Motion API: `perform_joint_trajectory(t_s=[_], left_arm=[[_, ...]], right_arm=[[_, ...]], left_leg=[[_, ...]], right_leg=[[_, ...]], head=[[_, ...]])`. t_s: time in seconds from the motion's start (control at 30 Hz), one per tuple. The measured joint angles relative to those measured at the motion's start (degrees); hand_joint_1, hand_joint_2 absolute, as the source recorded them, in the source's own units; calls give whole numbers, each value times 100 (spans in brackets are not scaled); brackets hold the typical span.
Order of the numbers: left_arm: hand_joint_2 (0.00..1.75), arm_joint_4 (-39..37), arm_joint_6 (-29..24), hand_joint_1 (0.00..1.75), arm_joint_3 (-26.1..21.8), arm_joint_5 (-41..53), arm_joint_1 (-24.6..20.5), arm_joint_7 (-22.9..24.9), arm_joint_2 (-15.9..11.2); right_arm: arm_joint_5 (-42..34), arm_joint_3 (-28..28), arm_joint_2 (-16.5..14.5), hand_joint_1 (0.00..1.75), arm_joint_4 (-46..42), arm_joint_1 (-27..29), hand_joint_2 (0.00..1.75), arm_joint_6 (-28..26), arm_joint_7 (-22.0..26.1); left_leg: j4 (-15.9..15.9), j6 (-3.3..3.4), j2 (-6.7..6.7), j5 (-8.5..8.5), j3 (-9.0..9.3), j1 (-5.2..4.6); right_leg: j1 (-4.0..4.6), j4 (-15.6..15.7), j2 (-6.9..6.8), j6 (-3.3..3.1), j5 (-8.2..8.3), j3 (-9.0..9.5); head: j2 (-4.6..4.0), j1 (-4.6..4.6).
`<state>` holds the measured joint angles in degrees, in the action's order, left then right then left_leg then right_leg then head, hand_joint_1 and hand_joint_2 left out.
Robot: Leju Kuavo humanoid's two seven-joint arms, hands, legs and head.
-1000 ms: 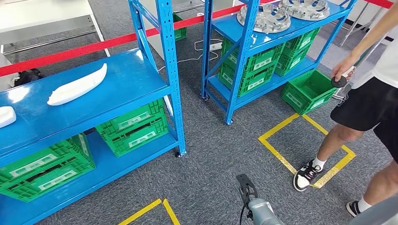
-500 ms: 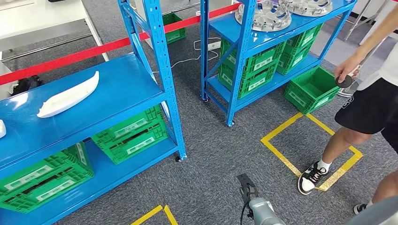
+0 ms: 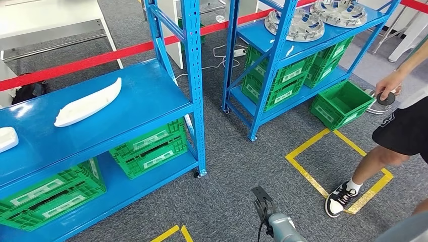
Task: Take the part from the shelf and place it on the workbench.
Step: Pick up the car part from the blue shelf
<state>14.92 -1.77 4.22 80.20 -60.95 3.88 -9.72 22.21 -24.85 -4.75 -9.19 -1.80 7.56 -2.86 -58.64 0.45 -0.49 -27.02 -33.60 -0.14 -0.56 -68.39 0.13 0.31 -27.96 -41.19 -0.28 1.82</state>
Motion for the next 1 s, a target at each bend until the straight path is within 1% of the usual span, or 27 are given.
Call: perform_joint_trajectory(t_s=[0.03,0.07,0.1,0.13,0.2,0.23,0.27,0.3,0.37,0.4,0.43,0.47,0.5,0.53,0.57,0.6,0.67,0.73,0.77,0.8,0.87,0.9,0.93,0.97,1.0], left_arm=[[0,-1,0,0,1,3,-7,-4,8],[0,-1,1,0,1,4,-15,-8,14],[0,-1,2,0,2,7,-21,-10,17],[0,0,4,0,2,9,-26,-10,19],[0,17,11,0,2,15,-27,-11,23],[0,26,22,0,3,20,-34,-10,27],[0,32,45,0,4,26,-48,-4,31],[0,31,74,0,5,31,-60,7,33],[0,2,135,0,7,35,-67,41,39],[0,-13,153,0,7,35,-50,54,40],[0,-23,164,0,7,34,-32,62,42],[0,-28,169,0,7,34,-19,65,43],[0,-27,172,0,7,34,-13,62,39],[0,-26,172,0,7,34,-13,54,35],[0,-25,173,0,7,34,-23,42,30],[0,-24,173,0,7,34,-31,30,26],[0,-25,176,0,7,34,-43,11,25],[0,-11,180,0,7,34,-42,5,32],[0,-5,185,0,7,32,-48,5,35],[0,0,191,0,7,26,-50,5,39],[0,-4,203,0,7,12,-30,4,38],[0,-8,204,0,7,6,2,2,37],[0,-10,204,0,7,3,40,-3,33],[0,-11,204,0,7,1,77,-11,30],[0,-13,203,0,7,-1,103,-19,27]], right_arm=[[-1,0,3,0,1,-3,0,1,9],[-1,0,7,0,2,-8,0,1,14],[-1,-1,10,0,3,-7,0,1,15],[-1,-2,10,0,3,-3,0,0,13],[0,-7,10,0,3,3,0,-1,2],[0,-10,9,0,3,2,0,2,-3],[2,-13,8,0,3,-4,0,8,-7],[3,-16,7,0,3,-7,0,20,-8],[12,-20,7,0,3,-9,0,61,-9],[16,-21,7,0,3,-5,0,89,-8],[22,-21,7,0,3,-1,0,114,-7],[30,-22,7,0,3,1,0,138,-6],[38,-22,7,0,3,2,0,155,-7],[48,-21,7,0,3,1,0,168,-12],[57,-21,7,0,3,-3,0,178,-27],[63,-21,8,0,3,-6,0,182,-44],[69,-22,8,0,3,-7,0,186,-76],[73,-21,10,0,3,-10,0,186,-81],[74,-20,11,0,3,-18,0,186,-80],[77,-19,14,0,3,-25,0,186,-80],[84,-17,19,0,3,-20,0,186,-85],[87,-17,21,0,3,-8,0,186,-91],[91,-17,22,0,3,5,0,186,-98],[93,-17,23,0,3,14,0,186,-108],[93,-17,24,0,3,17,0,186,-121]], left_leg=[[-24,-21,-3,-56,37,-11],[-40,-48,-9,-97,54,-18],[-42,-77,-13,-119,58,-22],[-30,-106,-18,-125,58,-25],[8,-170,-18,-142,87,-21],[-47,-202,-9,-180,77,-20],[-208,-233,-2,-253,13,-16],[-490,-260,6,-352,-132,-1],[-1204,-305,12,-537,-565,30],[-1436,-318,14,-534,-754,44],[-1488,-324,16,-442,-858,53],[-1317,-319,18,-243,-848,59],[-967,-304,20,21,-739,60],[-588,-283,22,236,-593,57],[-237,-254,21,373,-441,42],[-27,-220,19,418,-345,27],[100,-145,11,347,-280,2],[125,-70,2,315,-232,19],[132,-34,1,297,-196,28],[139,-4,1,279,-163,35],[136,32,1,228,-123,28],[132,38,0,198,-99,23],[125,37,-2,165,-68,20],[116,30,-4,125,-27,20],[105,18,-5,81,20,21]], right_leg=[[10,351,-2,-24,195,141],[21,619,-3,-52,293,256],[33,756,-1,-78,297,317],[47,784,2,-103,258,338],[33,856,7,-160,237,391],[19,895,7,-194,227,445],[1,935,7,-228,215,509],[-9,962,8,-254,196,569],[-12,973,13,-279,137,656],[-12,973,18,-276,101,700],[-12,972,23,-269,61,747],[-12,971,27,-259,17,806],[-12,971,30,-247,-31,870],[-12,973,31,-230,-75,922],[-7,971,34,-204,-117,957],[-4,978,35,-173,-143,971],[4,973,33,-104,-150,983],[2,878,21,-50,-172,959],[0,721,15,-27,-225,881],[-4,441,11,-8,-324,724],[-5,-301,9,26,-592,263],[-5,-592,9,36,-675,44],[-5,-703,8,39,-655,-90],[-5,-582,8,35,-498,-112],[-6,-261,7,20,-242,-28]], head=[[0,-9],[0,-18],[0,-30],[0,-36],[0,-30],[0,-30],[0,-36],[0,-42],[0,-49],[0,-49],[0,-50],[0,-49],[0,-50],[0,-50],[0,-55],[0,-59],[0,-64],[0,-56],[0,-49],[0,-44],[0,-34],[0,-34],[0,-34],[0,-34],[0,-35]])
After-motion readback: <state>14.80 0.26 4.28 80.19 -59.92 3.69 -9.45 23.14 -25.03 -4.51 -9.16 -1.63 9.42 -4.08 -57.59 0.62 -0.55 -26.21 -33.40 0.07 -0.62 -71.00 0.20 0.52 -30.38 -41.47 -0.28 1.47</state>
